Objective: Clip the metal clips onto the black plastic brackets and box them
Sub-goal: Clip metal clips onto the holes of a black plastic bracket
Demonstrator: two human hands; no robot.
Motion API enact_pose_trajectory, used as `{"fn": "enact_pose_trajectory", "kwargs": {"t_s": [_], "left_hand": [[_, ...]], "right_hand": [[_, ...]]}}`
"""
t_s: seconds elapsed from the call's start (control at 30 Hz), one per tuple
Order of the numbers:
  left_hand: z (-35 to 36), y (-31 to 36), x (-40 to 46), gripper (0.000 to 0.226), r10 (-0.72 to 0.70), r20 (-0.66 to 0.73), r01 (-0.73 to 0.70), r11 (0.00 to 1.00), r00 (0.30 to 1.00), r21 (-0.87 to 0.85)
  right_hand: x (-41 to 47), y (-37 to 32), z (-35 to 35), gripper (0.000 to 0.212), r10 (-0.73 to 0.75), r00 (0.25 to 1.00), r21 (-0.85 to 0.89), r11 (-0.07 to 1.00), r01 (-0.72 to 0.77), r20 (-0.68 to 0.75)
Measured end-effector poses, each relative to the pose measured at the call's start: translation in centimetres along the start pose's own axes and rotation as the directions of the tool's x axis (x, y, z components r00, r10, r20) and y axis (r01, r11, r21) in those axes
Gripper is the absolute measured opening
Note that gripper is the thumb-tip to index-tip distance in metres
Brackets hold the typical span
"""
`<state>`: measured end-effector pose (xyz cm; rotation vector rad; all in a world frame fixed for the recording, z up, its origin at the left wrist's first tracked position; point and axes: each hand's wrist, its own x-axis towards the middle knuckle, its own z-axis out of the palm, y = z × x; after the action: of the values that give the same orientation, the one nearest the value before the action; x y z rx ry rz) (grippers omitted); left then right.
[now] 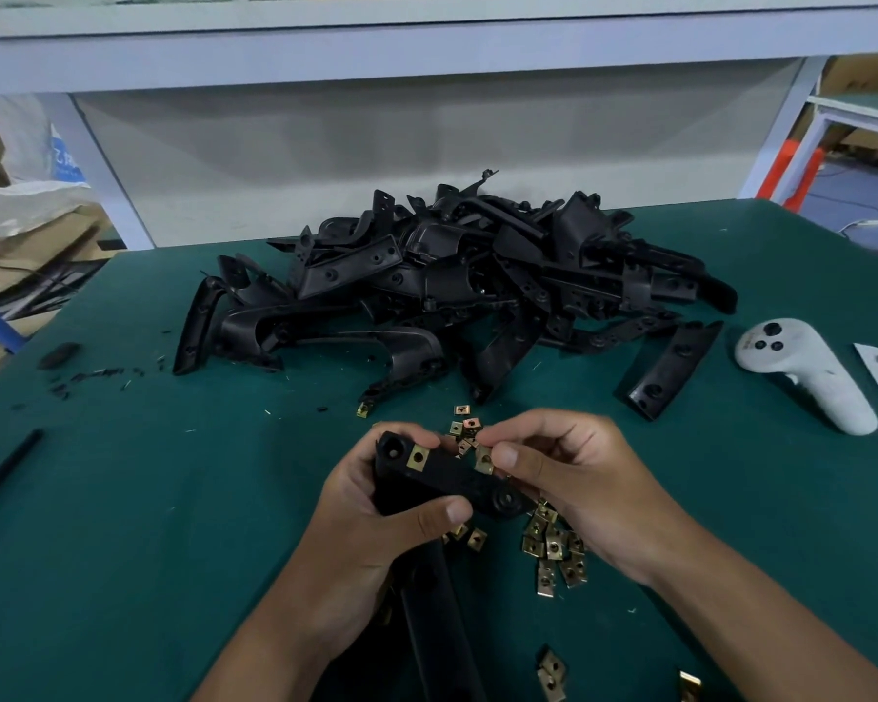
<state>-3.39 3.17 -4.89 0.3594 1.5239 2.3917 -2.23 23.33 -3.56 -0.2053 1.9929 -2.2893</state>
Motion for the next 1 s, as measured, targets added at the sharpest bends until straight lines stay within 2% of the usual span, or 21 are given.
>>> {"fn": "enact_pose_trajectory", "kwargs": {"t_s": [0.1, 0.2, 0.37, 0.57, 1.0], "left_hand": [[-0.03, -0.02, -0.06, 0.045, -0.005, -0.002, 0.005, 1.0, 1.0, 0.009], [-0.03, -0.04, -0.11, 0.044, -0.006, -0.006, 0.006, 1.0, 1.0, 0.018], [-0.01, -0.06, -0.1, 0.042, 0.019, -0.011, -0.019, 0.999, 1.0, 0.039], [-0.04, 0.08, -0.05, 0.041, 0.03, -0.008, -0.03, 0.999, 1.0, 0.03], [0.12, 0.3, -0.16, 0.039, 0.019, -0.007, -0.018, 0.999, 1.0, 0.048]], "right_hand": [[-0.1, -0.25, 0.03, 0.019, -0.004, 1.0, -0.042, 0.999, 0.004, 0.004], [-0.2, -0.32, 0.18, 0.014, -0.015, 1.0, -0.055, 0.998, 0.014, -0.004], [-0.31, -0.33, 0.37, 0.014, -0.027, 1.0, -0.125, 0.992, 0.028, 0.01], [-0.17, -0.29, 0.19, 0.015, -0.066, 0.994, -0.096, 0.994, 0.058, -0.082], [-0.17, -0.01, 0.39, 0.017, -0.005, 0.997, -0.064, 0.998, 0.0, -0.074]]}}
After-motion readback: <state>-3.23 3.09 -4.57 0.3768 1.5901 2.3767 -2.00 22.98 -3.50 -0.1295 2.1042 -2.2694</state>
